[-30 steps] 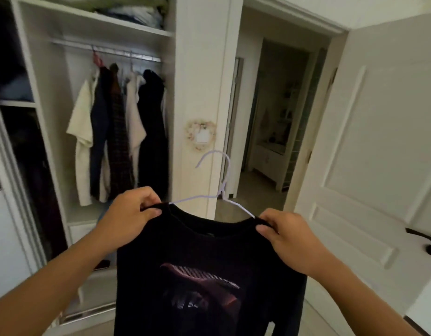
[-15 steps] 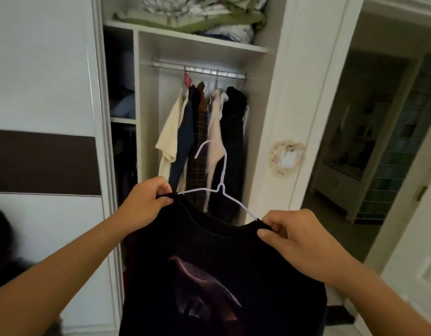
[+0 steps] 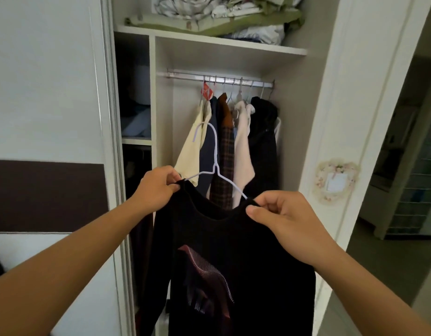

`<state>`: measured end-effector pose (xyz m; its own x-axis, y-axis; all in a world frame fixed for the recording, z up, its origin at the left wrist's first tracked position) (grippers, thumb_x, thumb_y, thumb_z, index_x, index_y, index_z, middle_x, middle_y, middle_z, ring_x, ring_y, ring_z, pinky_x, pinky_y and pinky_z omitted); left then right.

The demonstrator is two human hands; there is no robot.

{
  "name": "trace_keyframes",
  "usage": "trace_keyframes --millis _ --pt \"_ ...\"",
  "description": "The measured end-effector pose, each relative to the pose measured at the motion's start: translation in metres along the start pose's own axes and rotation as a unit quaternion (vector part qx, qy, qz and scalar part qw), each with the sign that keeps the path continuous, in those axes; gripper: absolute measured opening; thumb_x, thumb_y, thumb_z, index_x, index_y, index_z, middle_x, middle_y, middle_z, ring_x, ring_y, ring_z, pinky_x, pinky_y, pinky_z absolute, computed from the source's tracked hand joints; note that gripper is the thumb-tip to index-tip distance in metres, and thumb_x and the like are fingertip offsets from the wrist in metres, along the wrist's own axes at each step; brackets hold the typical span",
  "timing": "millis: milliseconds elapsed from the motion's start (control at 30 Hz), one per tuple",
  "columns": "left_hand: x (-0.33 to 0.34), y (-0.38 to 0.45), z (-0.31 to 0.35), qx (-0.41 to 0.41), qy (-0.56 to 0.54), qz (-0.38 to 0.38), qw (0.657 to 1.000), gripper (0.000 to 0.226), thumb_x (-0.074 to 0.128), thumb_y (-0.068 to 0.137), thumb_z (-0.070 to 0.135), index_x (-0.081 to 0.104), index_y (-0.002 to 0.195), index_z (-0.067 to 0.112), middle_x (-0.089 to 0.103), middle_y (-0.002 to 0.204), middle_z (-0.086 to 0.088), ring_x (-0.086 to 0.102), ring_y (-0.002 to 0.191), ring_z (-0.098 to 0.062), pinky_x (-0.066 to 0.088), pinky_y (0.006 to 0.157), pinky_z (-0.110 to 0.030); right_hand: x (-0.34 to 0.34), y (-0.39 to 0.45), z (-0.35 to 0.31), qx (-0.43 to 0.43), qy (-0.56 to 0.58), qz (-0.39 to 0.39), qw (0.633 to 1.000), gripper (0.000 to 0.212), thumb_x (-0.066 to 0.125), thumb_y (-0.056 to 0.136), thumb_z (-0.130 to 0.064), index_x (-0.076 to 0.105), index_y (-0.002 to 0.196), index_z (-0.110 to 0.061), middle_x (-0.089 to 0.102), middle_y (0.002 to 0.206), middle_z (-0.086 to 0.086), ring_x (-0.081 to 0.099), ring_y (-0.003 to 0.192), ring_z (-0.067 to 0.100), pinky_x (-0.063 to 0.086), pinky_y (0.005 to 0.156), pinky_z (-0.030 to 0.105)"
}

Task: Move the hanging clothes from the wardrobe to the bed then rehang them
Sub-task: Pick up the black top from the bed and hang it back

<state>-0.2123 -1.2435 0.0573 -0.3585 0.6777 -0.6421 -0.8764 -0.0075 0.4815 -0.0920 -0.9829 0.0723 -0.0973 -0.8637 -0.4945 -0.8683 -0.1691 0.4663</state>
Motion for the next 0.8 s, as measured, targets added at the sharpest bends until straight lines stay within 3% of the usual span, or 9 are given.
trace_keyframes --millis 100,167,400,500,567,667,800 --pt "0.006 0.036 -0.011 0.001 -0.005 0.027 1.000 0.015 0.067 0.088 0.011 0.063 0.090 0.025 0.065 0.091 0.008 0.061 0.091 -0.011 0.045 0.084 -0.026 0.010 0.047 0.013 -0.006 0.011 0.006 1.000 0.021 0.066 0.090 -0.022 0.071 0.074 -0.009 0.067 0.072 0.022 0.064 0.073 0.043 0.055 0.069 0.048" --pt "0.012 0.059 -0.019 -0.007 -0.007 0.029 1.000 0.014 0.067 0.089 0.012 0.064 0.093 0.025 0.065 0.093 0.007 0.061 0.093 -0.010 0.046 0.086 -0.026 0.017 0.079 0.019 -0.009 0.024 0.012 1.000 0.022 0.066 0.090 -0.023 0.070 0.076 -0.005 0.066 0.075 0.026 0.063 0.076 0.046 0.054 0.071 0.054" --pt "0.017 0.132 -0.040 -0.015 0.007 0.040 0.999 0.019 0.063 0.091 0.015 0.066 0.110 0.019 0.066 0.100 0.004 0.060 0.096 -0.011 0.043 0.084 -0.023 0.056 0.192 0.023 -0.010 0.056 0.016 0.998 0.036 0.065 0.090 -0.019 0.060 0.081 0.015 0.055 0.069 0.034 0.052 0.056 0.038 0.050 0.059 0.046" --pt "0.013 0.165 -0.049 -0.019 0.022 0.028 0.999 0.030 0.063 0.092 0.017 0.062 0.122 0.017 0.064 0.109 0.000 0.060 0.105 -0.016 0.045 0.088 -0.026 0.074 0.243 0.027 0.016 0.083 0.028 0.996 0.041 0.067 0.088 -0.021 0.057 0.084 0.018 0.049 0.062 0.018 0.044 0.055 0.029 0.041 0.056 0.037" --pt "0.008 0.189 -0.056 -0.010 0.045 0.027 0.999 0.037 0.061 0.093 0.016 0.057 0.129 0.015 0.063 0.120 -0.004 0.059 0.113 -0.020 0.045 0.090 -0.028 0.086 0.277 0.026 0.029 0.101 0.039 0.994 0.043 0.068 0.085 -0.022 0.057 0.085 0.020 0.050 0.065 0.016 0.047 0.058 0.026 0.043 0.057 0.037" --pt "0.004 0.221 -0.067 0.018 0.060 0.013 0.998 0.040 0.058 0.094 0.014 0.055 0.133 0.017 0.062 0.127 -0.005 0.057 0.118 -0.022 0.045 0.090 -0.027 0.101 0.321 0.017 0.038 0.099 0.065 0.992 0.042 0.070 0.083 -0.020 0.061 0.093 0.020 0.061 0.073 0.031 0.063 0.065 0.040 0.056 0.067 0.048" --pt "0.002 0.255 -0.079 0.038 0.031 0.003 0.999 0.037 0.055 0.095 0.011 0.053 0.133 0.017 0.061 0.127 -0.006 0.056 0.119 -0.025 0.045 0.093 -0.029 0.114 0.378 0.010 0.090 0.106 0.111 0.984 0.029 0.073 0.081 -0.014 0.066 0.086 0.014 0.067 0.085 0.029 0.068 0.077 0.039 0.058 0.073 0.042"
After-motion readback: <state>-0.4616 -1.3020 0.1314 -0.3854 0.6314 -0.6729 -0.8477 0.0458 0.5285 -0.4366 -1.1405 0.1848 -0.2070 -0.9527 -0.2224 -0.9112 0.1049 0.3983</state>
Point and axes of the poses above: each hand's wrist, its own y-axis towards the middle knuckle, its own x-axis out of the palm, z = x × y, the point moved 6 cm from there along y, towards the middle knuckle
